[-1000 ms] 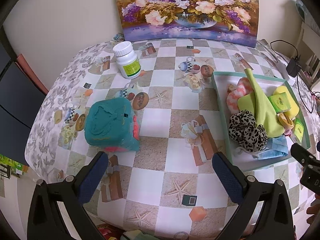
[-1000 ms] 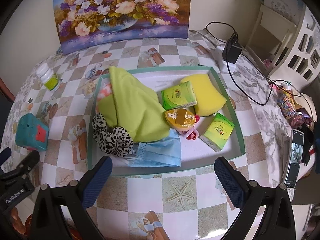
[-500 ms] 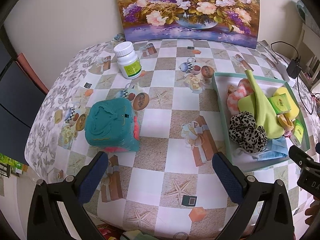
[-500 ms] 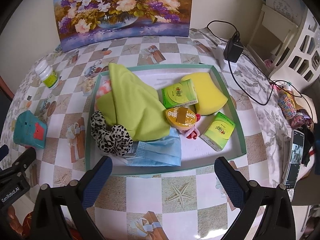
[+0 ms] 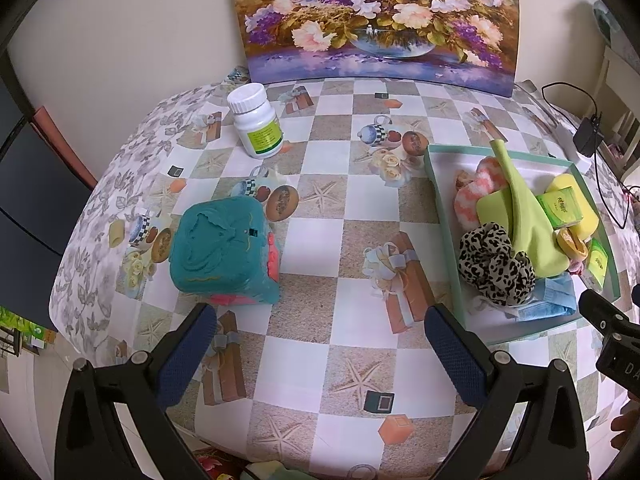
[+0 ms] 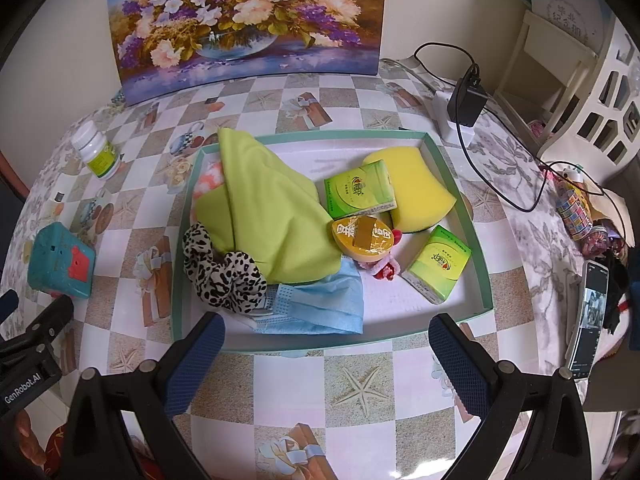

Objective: Organize soft objects

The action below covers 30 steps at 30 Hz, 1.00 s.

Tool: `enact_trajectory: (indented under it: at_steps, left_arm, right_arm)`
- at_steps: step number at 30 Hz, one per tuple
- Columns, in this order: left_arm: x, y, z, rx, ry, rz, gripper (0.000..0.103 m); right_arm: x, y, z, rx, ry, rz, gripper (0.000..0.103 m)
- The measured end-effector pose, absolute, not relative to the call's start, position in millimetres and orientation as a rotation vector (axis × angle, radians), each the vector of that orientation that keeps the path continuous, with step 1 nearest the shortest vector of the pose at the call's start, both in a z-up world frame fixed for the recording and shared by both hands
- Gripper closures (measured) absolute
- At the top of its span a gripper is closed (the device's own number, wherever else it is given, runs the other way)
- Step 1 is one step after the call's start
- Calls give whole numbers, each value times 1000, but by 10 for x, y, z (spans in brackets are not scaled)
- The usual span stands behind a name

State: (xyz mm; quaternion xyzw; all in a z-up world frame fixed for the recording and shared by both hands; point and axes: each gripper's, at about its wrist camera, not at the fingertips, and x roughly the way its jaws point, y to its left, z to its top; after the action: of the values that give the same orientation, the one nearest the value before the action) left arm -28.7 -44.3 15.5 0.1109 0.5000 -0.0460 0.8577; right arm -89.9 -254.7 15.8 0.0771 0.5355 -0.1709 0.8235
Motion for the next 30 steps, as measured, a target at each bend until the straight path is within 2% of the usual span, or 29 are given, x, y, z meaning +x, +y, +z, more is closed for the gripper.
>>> enact_trajectory:
  at_steps: [30]
  left_arm:
    - [-271, -412, 190, 201, 1040, -89, 0]
  right_arm:
    - [-901, -2575, 184, 170, 1134, -369, 0]
